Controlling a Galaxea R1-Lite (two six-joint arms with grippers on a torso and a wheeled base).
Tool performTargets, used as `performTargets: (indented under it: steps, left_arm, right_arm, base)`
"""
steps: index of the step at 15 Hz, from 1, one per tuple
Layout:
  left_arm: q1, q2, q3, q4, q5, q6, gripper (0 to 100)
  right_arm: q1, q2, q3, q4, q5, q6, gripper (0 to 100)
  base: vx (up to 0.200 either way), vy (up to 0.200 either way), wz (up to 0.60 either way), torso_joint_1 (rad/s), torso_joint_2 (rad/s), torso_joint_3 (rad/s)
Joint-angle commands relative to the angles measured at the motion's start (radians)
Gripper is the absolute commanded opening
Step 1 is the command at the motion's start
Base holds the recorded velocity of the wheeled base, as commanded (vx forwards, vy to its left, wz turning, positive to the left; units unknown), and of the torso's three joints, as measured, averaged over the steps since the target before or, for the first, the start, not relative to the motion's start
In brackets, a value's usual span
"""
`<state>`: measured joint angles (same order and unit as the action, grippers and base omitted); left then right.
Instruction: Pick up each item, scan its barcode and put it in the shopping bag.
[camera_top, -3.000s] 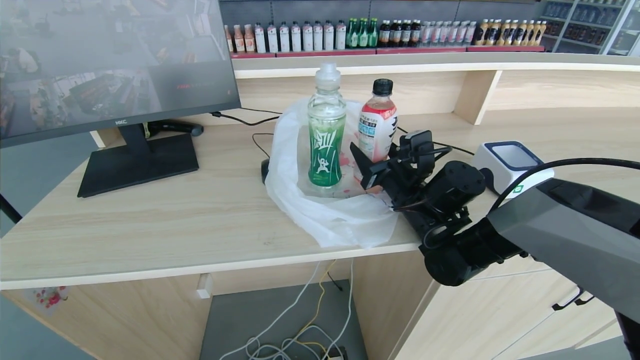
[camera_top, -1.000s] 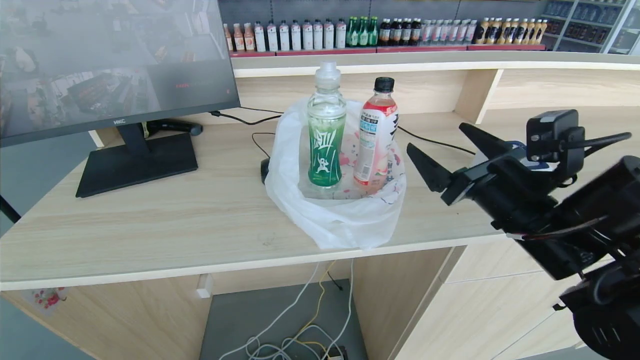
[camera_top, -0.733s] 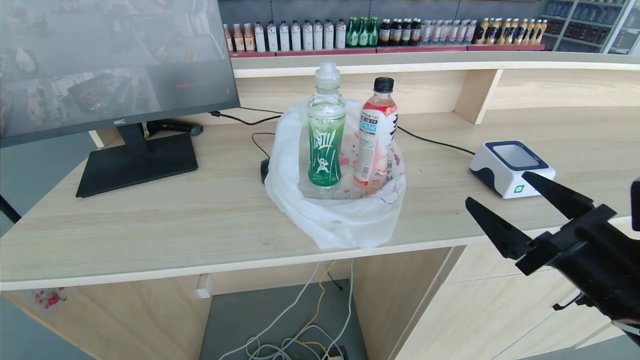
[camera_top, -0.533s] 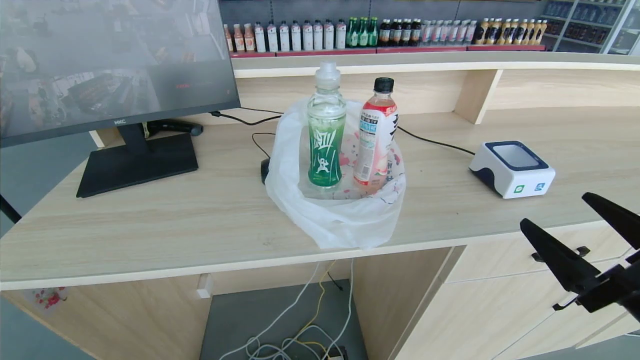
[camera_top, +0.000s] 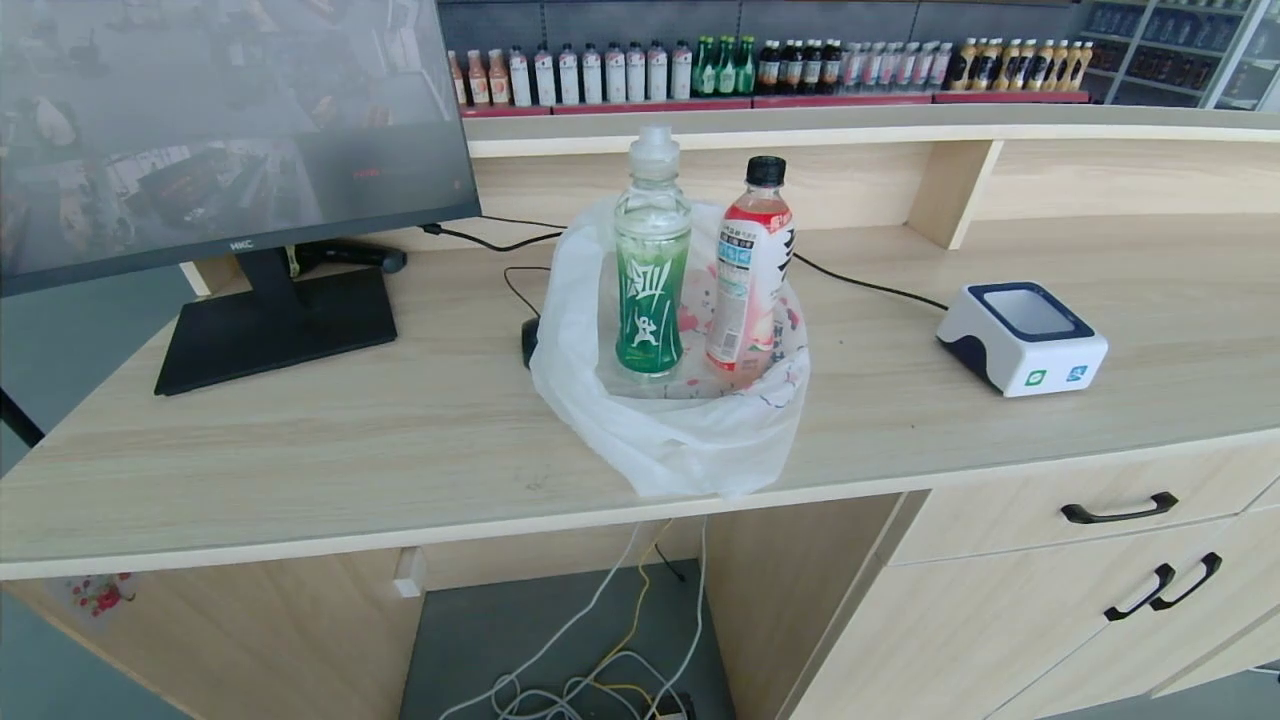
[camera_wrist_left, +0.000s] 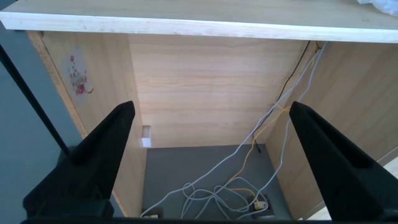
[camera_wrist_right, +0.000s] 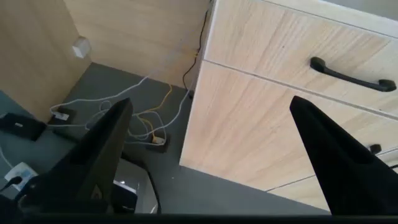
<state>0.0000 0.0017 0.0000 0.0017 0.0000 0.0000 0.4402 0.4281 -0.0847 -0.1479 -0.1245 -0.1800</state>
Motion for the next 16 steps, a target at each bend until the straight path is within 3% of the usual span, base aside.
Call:
performTargets:
  steps: [1,3,6,11,12,16]
  left_arm:
    - [0.000,0.000,0.000,0.000,0.000,0.000,100]
    - [0.000,0.000,0.000,0.000,0.000,0.000,100]
    - [0.000,0.000,0.000,0.000,0.000,0.000,100]
    - [0.000,0.000,0.000,0.000,0.000,0.000,100]
    - [0.000,0.000,0.000,0.000,0.000,0.002,100]
    - [0.000,0.000,0.000,0.000,0.000,-0.003,100]
  right_arm:
    - [0.011,-0.196,0.085,0.007,0.014,-0.012,100]
    - [-0.003,-0.281,0.074,0.103,0.016,0.016,100]
    - [-0.074,-0.318,0.071,0.123,-0.004,0.123,100]
    - [-0.560,-0.305,0.060,0.157,-0.004,0.123,100]
    - [-0.594,-0.336,0.060,0.156,0.012,0.145,100]
    - [-0.591,-0.336,0.083,0.146,0.054,0.192,100]
  base:
    - [0.000,0.000,0.00,0.000,0.00,0.000]
    - [0.000,0.000,0.00,0.000,0.00,0.000]
    - [0.000,0.000,0.00,0.000,0.00,0.000]
    - [0.000,0.000,0.00,0.000,0.00,0.000]
    - [0.000,0.000,0.00,0.000,0.00,0.000]
    - [0.000,0.000,0.00,0.000,0.00,0.000]
